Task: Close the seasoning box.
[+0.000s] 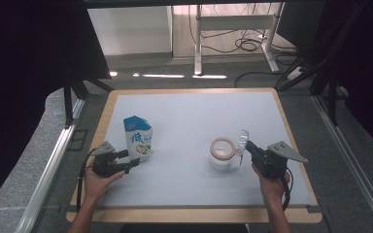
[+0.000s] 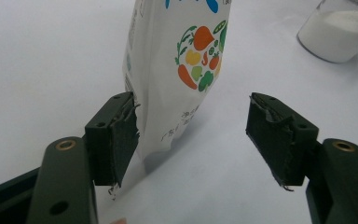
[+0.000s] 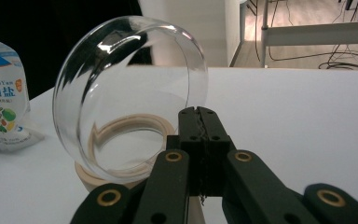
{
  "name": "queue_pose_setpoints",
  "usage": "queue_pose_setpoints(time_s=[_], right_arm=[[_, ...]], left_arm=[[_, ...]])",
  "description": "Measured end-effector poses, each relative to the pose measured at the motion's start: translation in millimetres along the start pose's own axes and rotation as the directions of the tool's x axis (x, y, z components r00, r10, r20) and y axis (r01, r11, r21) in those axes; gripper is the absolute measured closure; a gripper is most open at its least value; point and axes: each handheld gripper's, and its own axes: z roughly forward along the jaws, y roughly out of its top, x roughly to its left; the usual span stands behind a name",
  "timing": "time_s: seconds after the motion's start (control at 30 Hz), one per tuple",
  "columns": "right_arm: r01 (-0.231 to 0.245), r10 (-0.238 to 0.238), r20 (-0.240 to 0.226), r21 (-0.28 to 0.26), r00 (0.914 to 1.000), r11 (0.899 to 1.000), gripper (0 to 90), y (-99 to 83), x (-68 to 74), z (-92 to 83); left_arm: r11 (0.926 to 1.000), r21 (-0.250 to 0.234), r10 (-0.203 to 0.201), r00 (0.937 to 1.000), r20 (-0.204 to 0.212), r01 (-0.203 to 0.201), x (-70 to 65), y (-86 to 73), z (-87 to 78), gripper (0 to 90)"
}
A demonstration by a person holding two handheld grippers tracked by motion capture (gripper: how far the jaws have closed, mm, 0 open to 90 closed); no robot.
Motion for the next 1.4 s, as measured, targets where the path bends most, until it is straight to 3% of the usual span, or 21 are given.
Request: queue_pose_setpoints(time_s=[0.27,0.4,0.6,0.8,1.07,1.23,1.4], right_arm=[[0.016,-0.016,-0.02,0.006,0.9997,1.0,89.7,1.6,9.4,3.8],[0.035,-0.034,-0.053,0.02,0.998,0.999,89.7,2.2,18.4,9.9],[0.086,-0.079,-0.137,0.046,0.9874,0.995,89.7,1.8,38.9,22.1],[0.115,-0.103,-0.177,0.06,0.9788,0.992,89.7,0.7,48.0,24.7],[0.102,-0.092,-0.174,0.049,0.9804,0.994,89.1,1.5,41.2,18.2],[0.087,-0.08,-0.145,0.036,0.9862,0.996,86.6,-0.7,26.3,4.3],[0.072,-0.068,-0.109,0.027,0.9917,0.997,73.6,-3.5,5.2,-9.5]], left_arm=[[1.0,0.003,0.001,1.0,-0.001,-0.001,0.0,-0.2,-0.1,33.2],[1.0,0.005,0.001,1.0,-0.001,-0.001,0.1,-0.2,0.3,33.2],[1.0,0.006,0.002,1.0,0.001,-0.002,-0.1,-0.5,0.7,33.3],[1.0,0.006,0.002,1.0,0.003,-0.002,0.4,-0.7,0.5,33.3],[0.9999,0.012,0.004,1.0,0.006,-0.004,-0.1,-1.2,2.2,33.3],[1.0,0.01,0.0,1.0,0.007,0.0,0.1,-1.9,1.2,33.3],[0.9999,0.013,0.001,1.0,0.009,-0.001,0.8,-2.7,2.1,33.3]])
